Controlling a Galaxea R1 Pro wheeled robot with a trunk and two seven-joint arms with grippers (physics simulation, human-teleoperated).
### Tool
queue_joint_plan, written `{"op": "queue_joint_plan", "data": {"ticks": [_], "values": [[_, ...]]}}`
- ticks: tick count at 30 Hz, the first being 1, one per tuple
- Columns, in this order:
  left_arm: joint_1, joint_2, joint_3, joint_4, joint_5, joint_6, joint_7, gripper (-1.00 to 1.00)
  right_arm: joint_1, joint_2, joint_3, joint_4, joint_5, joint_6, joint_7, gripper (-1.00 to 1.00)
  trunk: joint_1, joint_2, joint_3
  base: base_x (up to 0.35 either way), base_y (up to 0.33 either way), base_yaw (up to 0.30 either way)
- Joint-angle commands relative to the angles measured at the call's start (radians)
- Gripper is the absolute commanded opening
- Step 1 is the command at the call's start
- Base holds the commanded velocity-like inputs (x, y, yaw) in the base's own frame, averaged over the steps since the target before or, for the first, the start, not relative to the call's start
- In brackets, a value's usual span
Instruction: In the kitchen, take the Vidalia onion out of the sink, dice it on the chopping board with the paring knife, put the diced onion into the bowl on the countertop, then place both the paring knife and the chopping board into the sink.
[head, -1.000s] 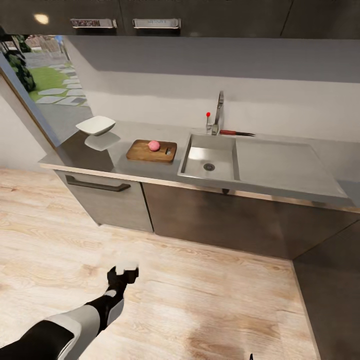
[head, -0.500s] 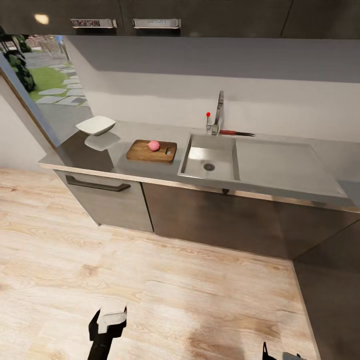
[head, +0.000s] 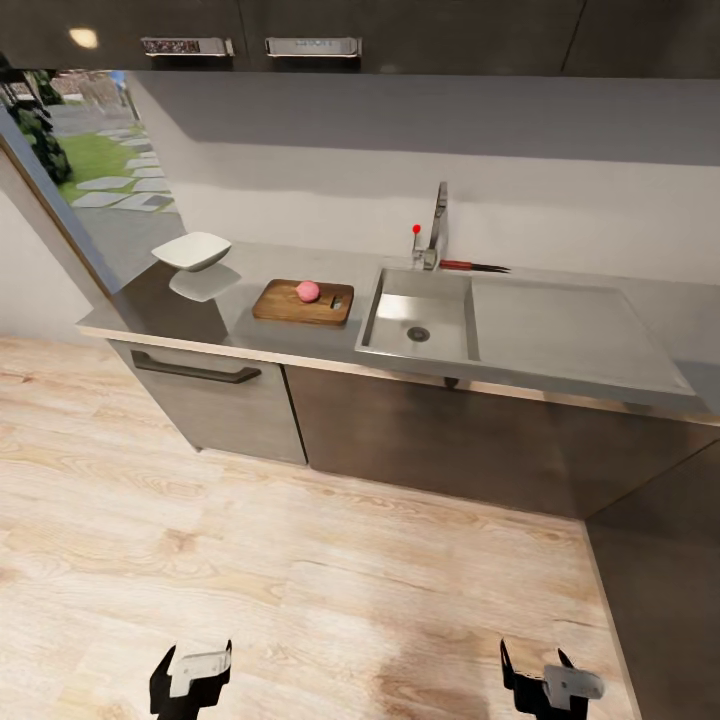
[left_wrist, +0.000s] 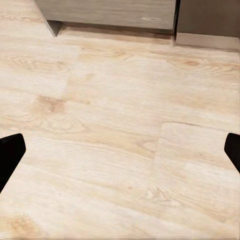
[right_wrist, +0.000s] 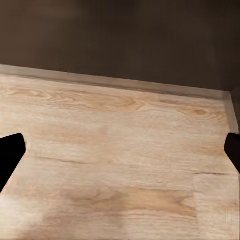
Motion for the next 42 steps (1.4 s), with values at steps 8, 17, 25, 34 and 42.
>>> {"op": "queue_joint_plan", "data": {"ticks": [8,17,25,34,42], "values": [[0.001,0.001,-0.009,0.002,0.001,0.016,0.008,1.0,-0.001,0.006,-0.008,0.129,0.007,-0.166,0.023,1.0,0.001,-0.002,-0.001,0.0,0.0,0.0],[0.001,0.017,-0.009,0.002,0.001,0.028,0.008,1.0,-0.001,0.008,-0.01,0.143,0.004,-0.186,0.006,1.0,0.001,-0.002,0.005,0.156,0.053,-0.115],[0.001,0.018,-0.008,0.001,0.001,0.031,0.01,1.0,-0.001,0.008,-0.011,0.146,0.003,-0.187,0.006,1.0,0.001,-0.002,0.014,0.295,0.068,-0.19],[0.001,0.018,-0.007,0.0,0.002,0.05,0.015,1.0,-0.001,0.008,-0.011,0.147,0.004,-0.187,0.006,1.0,0.001,-0.002,0.026,0.283,0.006,-0.181],[0.001,0.018,-0.003,-0.001,0.005,0.057,0.018,1.0,-0.001,0.007,-0.011,0.148,0.004,-0.186,0.005,1.0,0.001,-0.002,0.035,0.218,0.0,-0.153]]}}
